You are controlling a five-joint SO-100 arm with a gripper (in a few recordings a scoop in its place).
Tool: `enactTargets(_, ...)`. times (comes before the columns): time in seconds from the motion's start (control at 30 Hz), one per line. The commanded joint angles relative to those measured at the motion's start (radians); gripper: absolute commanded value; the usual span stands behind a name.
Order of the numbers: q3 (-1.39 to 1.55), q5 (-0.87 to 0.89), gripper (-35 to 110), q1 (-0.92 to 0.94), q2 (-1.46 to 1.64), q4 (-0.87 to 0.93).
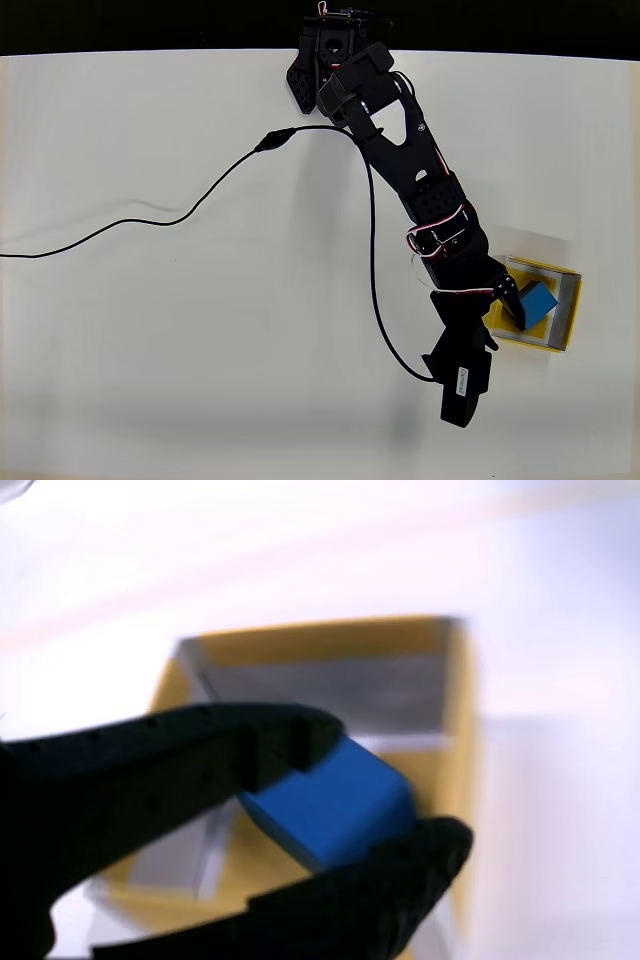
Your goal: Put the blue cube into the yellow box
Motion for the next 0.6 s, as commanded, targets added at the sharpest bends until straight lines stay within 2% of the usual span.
enactTargets(0.0, -0.114, 0.014, 11, 0.100, 0.221, 0.123)
enactTargets(0.27, 0.166, 0.023, 5, 0.241, 0.456, 0.178)
enactTargets(0.57, 0.474, 0.040, 4, 0.357, 0.750, 0.337)
